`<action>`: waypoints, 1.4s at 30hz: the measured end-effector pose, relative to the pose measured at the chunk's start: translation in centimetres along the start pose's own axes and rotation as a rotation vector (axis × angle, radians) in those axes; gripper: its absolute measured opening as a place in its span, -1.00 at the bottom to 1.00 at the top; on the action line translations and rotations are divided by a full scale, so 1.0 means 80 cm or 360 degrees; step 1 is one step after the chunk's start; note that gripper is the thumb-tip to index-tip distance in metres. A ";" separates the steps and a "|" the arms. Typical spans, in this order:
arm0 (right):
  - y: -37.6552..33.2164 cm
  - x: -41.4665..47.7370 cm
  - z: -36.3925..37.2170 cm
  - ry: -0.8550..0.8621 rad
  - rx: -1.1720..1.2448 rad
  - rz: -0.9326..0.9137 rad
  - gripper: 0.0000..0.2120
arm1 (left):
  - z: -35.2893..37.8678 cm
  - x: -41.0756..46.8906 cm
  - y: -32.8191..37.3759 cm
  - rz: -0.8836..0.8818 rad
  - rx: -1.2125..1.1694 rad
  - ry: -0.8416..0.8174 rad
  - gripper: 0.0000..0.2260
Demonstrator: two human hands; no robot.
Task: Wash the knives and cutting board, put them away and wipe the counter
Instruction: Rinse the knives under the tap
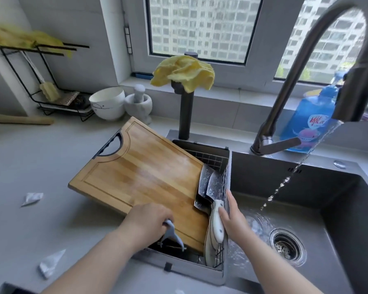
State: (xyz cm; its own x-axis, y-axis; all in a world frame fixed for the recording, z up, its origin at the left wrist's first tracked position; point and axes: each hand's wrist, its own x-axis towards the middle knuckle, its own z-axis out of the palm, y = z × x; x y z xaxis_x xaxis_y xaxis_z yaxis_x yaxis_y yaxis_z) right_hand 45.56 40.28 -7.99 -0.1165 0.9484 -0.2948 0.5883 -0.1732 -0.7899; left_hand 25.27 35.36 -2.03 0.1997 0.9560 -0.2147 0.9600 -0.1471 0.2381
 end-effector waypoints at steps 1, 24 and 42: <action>0.000 -0.001 0.001 0.0025 0.0007 0.0007 -0.44 | 0.008 0.004 0.000 -0.0020 0.0004 -0.0045 -0.75; 0.003 -0.005 0.009 0.0122 0.0146 0.0093 -0.46 | 0.064 0.021 0.013 0.0083 0.0061 -0.0187 -0.77; 0.029 -0.013 -0.017 0.0180 0.0365 0.0168 -0.60 | 0.036 0.039 0.040 0.0069 -0.0510 0.0289 -0.80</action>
State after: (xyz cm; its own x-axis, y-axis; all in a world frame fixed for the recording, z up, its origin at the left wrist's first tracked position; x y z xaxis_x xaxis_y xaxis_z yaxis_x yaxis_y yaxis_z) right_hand 48.12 39.29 -8.78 0.0334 0.9432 -0.3305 0.3941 -0.3164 -0.8629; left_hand 29.52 37.13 -4.66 0.1729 0.9844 -0.0332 0.8358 -0.1288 0.5337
